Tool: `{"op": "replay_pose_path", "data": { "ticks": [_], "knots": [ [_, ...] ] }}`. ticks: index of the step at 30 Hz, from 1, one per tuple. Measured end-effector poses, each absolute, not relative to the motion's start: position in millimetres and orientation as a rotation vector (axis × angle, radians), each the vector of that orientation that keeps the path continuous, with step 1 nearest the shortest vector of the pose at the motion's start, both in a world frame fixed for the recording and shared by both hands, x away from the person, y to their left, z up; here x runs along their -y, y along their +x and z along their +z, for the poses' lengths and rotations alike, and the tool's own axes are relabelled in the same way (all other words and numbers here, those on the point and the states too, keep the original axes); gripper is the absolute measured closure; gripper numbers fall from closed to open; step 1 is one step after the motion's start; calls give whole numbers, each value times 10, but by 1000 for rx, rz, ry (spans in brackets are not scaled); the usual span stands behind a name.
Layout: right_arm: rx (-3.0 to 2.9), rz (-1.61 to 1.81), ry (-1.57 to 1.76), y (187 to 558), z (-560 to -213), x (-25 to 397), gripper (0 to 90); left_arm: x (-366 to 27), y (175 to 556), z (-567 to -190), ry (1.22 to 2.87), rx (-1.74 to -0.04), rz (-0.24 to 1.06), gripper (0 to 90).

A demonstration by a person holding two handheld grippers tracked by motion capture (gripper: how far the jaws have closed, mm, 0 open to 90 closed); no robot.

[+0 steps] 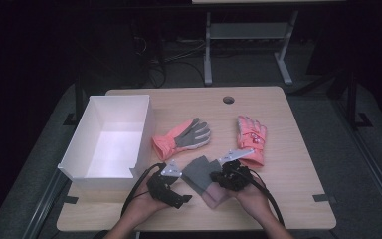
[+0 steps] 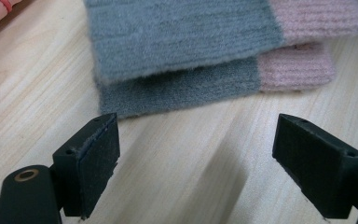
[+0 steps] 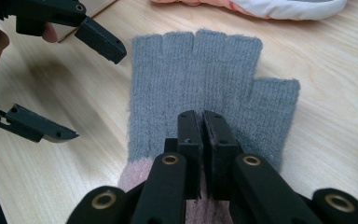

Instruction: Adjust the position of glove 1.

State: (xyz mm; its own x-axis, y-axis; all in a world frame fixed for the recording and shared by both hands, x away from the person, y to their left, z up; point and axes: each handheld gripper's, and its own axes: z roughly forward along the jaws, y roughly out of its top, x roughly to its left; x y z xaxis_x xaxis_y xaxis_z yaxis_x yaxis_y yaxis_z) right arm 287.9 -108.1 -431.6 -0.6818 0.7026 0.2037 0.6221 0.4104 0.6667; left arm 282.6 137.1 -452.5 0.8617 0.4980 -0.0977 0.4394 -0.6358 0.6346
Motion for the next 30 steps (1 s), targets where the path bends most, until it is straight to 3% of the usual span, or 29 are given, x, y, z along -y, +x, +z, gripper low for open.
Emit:
{"op": "replay_pose_path", "data": {
  "ticks": [8,9,10,11,12,14,15,16,17,18,20,21,22,24,30],
  "knots": [
    [-2559,1110,1193,2882,-4371,1017,828,-1370,2820,-4521,2349,-674,112,144],
    [-2556,1135,1179,2880,-4368,1027,751,-1370,2822,-4519,2351,-675,110,146],
    [-2556,1135,1179,2880,-4368,1027,751,-1370,2822,-4519,2351,-675,110,150],
    [-2537,1160,1179,2877,-4331,1057,668,-1369,2814,-4515,2342,-683,113,156],
    [-2537,1160,1179,2877,-4331,1057,668,-1369,2814,-4515,2342,-683,113,179],
    [-2515,1172,1155,2875,-4287,1111,661,-1382,2799,-4489,2326,-671,110,303],
    [-2505,1132,1093,2876,-4242,1207,714,-1379,2784,-4475,2301,-681,104,384],
    [-2505,1132,1093,2876,-4242,1207,714,-1384,2779,-4453,2302,-670,96,384],
    [-2503,1117,1063,2879,-4204,1322,801,-1374,2760,-4421,2298,-647,74,553],
    [-2505,1105,1045,2886,-4194,1387,832,-1374,2760,-4421,2298,-647,74,647],
    [-2512,1097,1024,2898,-4192,1513,887,-1336,2729,-4407,2292,-633,48,774],
    [-2512,1097,1024,2898,-4192,1513,887,-1307,2711,-4402,2299,-616,35,774],
    [-2516,1093,1004,2903,-4210,1633,898,-1256,2681,-4405,2310,-600,18,855],
    [-2525,1093,1012,2897,-4223,1681,899,-1219,2659,-4414,2309,-597,2,894],
    [-2601,1074,1020,2843,-4376,1802,900,-1000,2574,-4491,2363,-541,-57,896]
  ]
}}
